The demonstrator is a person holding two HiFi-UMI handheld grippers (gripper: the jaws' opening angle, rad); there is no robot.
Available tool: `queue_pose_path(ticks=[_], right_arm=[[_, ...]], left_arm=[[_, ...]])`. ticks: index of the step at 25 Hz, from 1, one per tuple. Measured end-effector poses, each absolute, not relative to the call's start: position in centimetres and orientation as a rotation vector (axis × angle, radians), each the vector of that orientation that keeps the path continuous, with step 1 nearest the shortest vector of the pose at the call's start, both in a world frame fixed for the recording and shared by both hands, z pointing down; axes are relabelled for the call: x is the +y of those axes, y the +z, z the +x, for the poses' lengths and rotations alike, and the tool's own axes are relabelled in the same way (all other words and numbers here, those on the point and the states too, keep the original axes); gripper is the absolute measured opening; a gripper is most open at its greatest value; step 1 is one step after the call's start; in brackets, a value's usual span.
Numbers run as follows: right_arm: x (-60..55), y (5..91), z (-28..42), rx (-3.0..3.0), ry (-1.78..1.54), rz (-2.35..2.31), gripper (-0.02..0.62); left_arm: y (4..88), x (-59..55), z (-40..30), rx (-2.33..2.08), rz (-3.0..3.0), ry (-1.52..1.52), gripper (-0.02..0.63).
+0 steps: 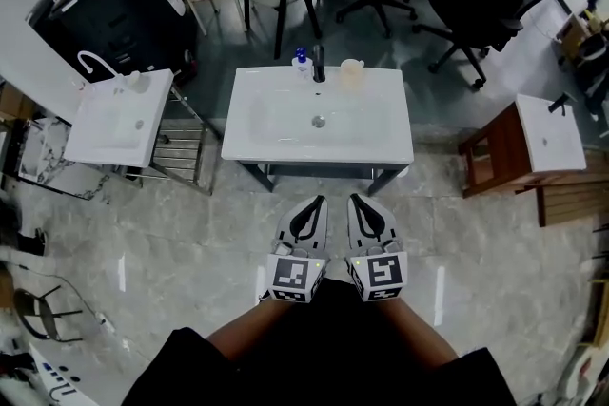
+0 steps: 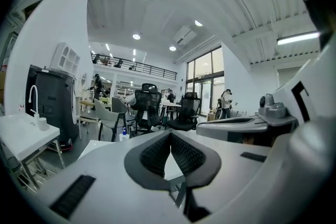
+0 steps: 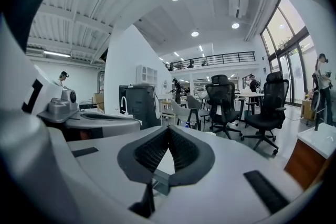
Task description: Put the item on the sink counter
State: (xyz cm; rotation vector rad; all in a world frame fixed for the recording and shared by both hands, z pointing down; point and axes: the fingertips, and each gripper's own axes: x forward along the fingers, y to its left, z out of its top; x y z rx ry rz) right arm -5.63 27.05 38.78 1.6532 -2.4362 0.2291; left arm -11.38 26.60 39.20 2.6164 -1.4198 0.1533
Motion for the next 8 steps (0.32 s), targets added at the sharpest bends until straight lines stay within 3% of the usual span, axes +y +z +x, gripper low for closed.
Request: queue_pose_path(ticks=[8], right_arm=[[26.2,38.1,-10.2,-2.430,0.220,1.649,0.031]], left_arm=[[37.5,26.0,-15.8,-1.423,2.641,0.149,0.015]])
